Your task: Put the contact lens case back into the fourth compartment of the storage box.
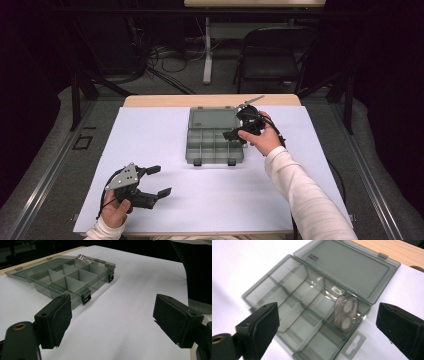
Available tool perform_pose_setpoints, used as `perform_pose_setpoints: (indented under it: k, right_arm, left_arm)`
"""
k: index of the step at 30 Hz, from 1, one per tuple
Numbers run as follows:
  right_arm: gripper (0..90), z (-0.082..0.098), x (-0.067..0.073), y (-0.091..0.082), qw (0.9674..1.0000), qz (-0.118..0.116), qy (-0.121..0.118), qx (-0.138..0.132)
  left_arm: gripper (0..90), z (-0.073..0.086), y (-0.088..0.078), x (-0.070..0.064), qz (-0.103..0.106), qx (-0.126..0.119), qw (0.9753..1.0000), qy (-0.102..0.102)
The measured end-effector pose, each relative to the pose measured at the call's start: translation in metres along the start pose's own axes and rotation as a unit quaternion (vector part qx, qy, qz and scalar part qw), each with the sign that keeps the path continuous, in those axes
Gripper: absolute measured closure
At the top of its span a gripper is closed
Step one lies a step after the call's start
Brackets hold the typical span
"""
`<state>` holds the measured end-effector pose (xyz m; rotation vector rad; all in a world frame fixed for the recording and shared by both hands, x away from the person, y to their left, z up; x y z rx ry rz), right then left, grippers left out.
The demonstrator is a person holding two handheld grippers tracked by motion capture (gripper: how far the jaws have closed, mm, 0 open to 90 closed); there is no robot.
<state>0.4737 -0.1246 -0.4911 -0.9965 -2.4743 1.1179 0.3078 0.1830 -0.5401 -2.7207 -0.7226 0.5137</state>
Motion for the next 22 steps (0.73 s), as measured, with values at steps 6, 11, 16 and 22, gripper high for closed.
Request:
perform_pose_setpoints:
  k: [6,11,16,22]
  right_arm:
    - [2.9,0.005,0.010,-0.016,0.9998,-0.005,-0.005,-0.017]
    - [2.9,0.012,0.020,-0.027,0.9994,-0.010,-0.012,-0.030]
    - [3.0,0.020,0.032,-0.037,0.9984,-0.013,-0.021,-0.051]
    - [3.2,0.040,0.049,-0.048,0.9962,-0.031,-0.030,-0.076]
  left_arm:
    - [16.0,0.000,0.000,0.000,0.000,0.000,1.0000,0.000]
    - [16.0,0.000,0.000,0.000,0.002,0.001,1.0000,0.002]
    - [16.0,0.000,0.000,-0.001,0.005,0.000,1.0000,0.004]
    - [16.0,0.000,0.000,-0.001,0.004,-0.001,1.0000,0.006]
Point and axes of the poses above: each handheld gripper's, and its own axes: y roughly forward along the jaws, z roughly out of its underside, x roughly to its left, the point moved 5 cm from there along y, roughly forward along the jaws, and after that the axes turned 12 degrees about -y, right-handed, at the moved point
